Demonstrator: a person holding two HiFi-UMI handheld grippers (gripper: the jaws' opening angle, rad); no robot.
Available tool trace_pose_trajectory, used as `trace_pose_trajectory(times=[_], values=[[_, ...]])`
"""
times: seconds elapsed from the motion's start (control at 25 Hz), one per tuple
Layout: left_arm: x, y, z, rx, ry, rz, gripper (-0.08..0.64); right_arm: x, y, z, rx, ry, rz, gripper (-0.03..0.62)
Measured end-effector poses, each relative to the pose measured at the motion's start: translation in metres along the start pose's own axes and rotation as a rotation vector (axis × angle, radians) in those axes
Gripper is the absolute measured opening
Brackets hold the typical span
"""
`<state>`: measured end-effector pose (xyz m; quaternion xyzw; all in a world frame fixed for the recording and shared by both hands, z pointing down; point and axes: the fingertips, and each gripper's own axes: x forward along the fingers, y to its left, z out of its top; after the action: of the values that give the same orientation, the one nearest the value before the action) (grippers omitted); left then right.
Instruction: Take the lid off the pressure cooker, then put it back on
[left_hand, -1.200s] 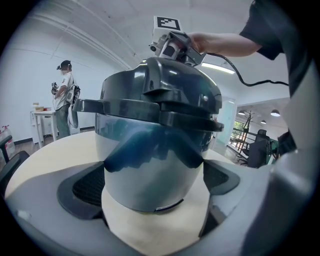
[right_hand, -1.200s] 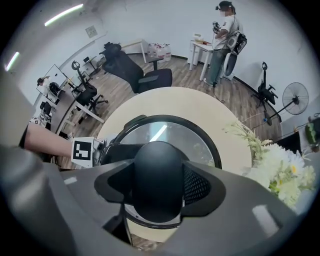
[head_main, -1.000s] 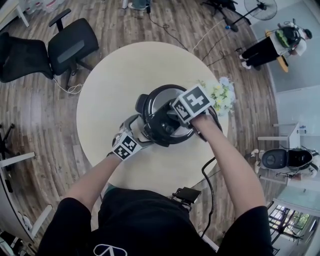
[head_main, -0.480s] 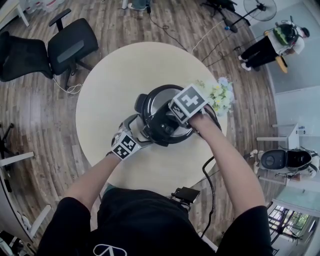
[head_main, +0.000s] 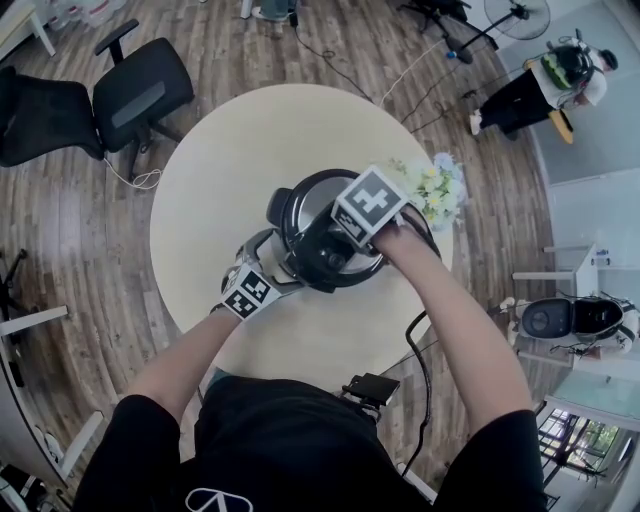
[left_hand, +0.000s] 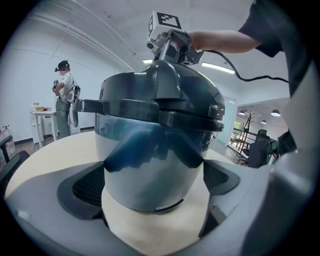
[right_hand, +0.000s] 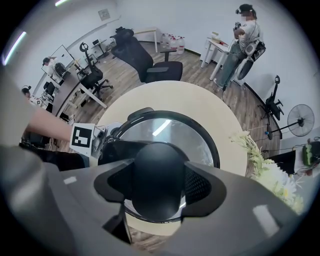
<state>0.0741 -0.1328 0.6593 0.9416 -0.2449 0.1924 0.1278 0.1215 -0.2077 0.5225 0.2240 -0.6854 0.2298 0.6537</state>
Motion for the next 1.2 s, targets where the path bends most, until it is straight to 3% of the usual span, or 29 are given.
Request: trace_pose_trajectory(times=[0.32, 1.2], values=[[0.002, -0.001, -0.001, 0.003, -0.007, 0.001, 0.591, 0.001, 0.001, 0.0, -0.058, 0.008, 0.003, 0.294], [0.002, -0.001, -0.002, 0.003, 0.006, -0.005, 0.59, 0.0, 0.008, -0.009, -0.39, 0.066, -0.01, 0.296]])
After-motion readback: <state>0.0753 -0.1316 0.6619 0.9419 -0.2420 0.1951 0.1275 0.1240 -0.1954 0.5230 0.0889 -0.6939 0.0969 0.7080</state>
